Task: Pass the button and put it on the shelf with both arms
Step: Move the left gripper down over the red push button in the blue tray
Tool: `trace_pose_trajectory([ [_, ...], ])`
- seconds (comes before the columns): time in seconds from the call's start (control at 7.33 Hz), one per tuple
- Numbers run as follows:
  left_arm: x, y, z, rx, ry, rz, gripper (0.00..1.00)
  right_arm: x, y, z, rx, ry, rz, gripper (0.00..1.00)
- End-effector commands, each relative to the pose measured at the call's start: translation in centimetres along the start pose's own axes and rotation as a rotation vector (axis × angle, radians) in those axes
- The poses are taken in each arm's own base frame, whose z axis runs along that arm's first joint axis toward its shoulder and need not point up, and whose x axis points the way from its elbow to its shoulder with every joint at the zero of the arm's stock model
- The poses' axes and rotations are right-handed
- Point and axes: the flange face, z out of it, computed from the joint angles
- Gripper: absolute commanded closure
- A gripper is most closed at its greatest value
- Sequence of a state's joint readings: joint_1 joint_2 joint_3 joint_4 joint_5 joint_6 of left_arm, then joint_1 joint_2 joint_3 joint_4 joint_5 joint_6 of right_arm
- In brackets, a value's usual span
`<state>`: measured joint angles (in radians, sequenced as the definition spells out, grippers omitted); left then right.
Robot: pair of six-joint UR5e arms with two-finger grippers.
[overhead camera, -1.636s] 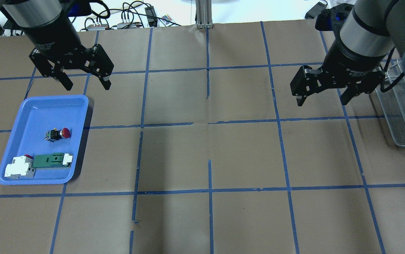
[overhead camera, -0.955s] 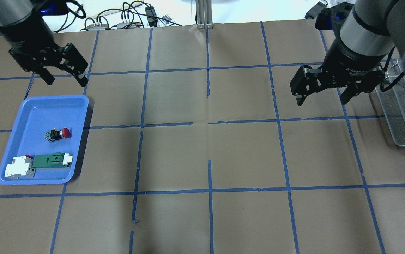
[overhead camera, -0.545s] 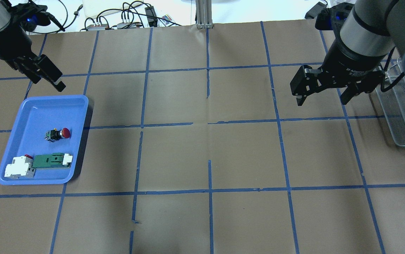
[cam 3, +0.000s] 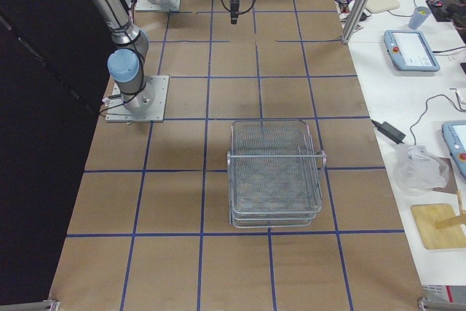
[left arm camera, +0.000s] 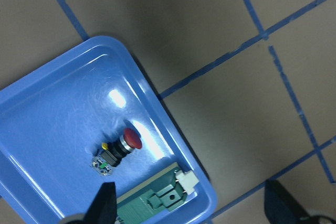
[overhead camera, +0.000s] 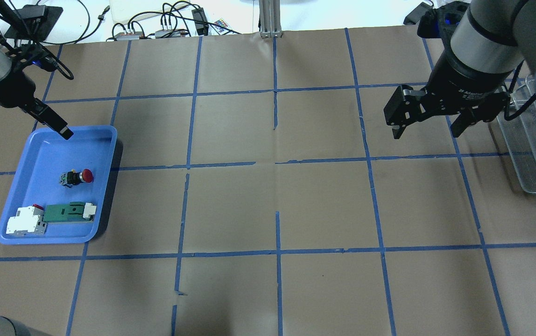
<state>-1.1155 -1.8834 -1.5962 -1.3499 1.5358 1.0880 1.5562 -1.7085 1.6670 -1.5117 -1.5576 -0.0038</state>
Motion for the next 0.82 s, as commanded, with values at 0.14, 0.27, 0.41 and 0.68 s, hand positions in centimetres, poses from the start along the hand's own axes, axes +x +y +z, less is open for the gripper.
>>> trace_pose_trajectory([
  [0.14, -4.0, 4.4, 3.3, 0.015, 0.033, 0.294, 0.00, -0.7, -0.1, 0.1, 0.004, -0.063, -0.041, 0.00],
  [0.27, -4.9, 5.9, 4.9, 0.038, 0.059, 0.403, 0.00, -0.7, -0.2, 0.6, -0.002, -0.072, -0.176, 0.00],
  [0.41, -5.8, 7.3, 5.6, 0.101, 0.029, 0.558, 0.00, -0.8, -0.1, 0.3, 0.012, -0.074, -0.289, 0.00],
  [0.68, -6.7, 11.1, 10.3, 0.307, 0.060, 0.670, 0.00, -0.8, 0.8, -0.9, 0.047, -0.074, -0.433, 0.00],
])
